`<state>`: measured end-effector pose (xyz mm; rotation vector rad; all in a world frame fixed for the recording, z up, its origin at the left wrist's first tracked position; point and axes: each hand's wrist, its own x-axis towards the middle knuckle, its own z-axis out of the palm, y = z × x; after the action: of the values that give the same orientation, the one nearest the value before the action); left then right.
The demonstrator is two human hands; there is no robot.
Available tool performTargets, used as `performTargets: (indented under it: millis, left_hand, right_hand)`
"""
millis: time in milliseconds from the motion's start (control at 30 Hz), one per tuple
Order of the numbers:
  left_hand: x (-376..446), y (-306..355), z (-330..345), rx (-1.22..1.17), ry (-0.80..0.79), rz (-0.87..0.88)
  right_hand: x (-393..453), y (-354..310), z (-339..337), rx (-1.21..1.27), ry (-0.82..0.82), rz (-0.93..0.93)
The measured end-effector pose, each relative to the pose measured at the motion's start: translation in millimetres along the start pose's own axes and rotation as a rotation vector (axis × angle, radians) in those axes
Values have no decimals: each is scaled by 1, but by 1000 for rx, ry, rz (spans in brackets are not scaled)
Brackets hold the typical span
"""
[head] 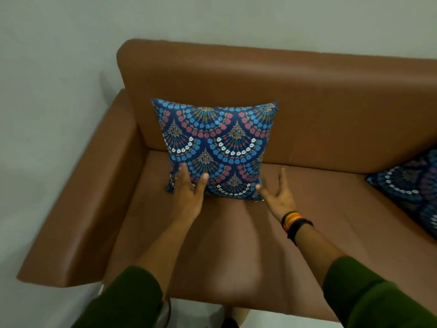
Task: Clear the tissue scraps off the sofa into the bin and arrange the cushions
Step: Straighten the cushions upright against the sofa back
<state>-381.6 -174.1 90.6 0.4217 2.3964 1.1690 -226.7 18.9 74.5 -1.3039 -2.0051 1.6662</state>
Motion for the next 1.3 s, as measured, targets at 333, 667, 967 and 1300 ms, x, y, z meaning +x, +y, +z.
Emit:
performTargets:
  millis: [333,667,967,1300]
  left_hand:
    - [-94,209,174,177,-393,336]
    - [-86,323,371,195,-544,395]
    - [-60,391,572,45,-604,288]
    - [-48,383,529,-219,-416,-57]
  right_hand:
    - [-95,54,-300,-82,515,317]
    - [-38,107,-456,181,712,386]
    - [25,197,-555,400,705,373]
    - [36,177,-542,304,512,186]
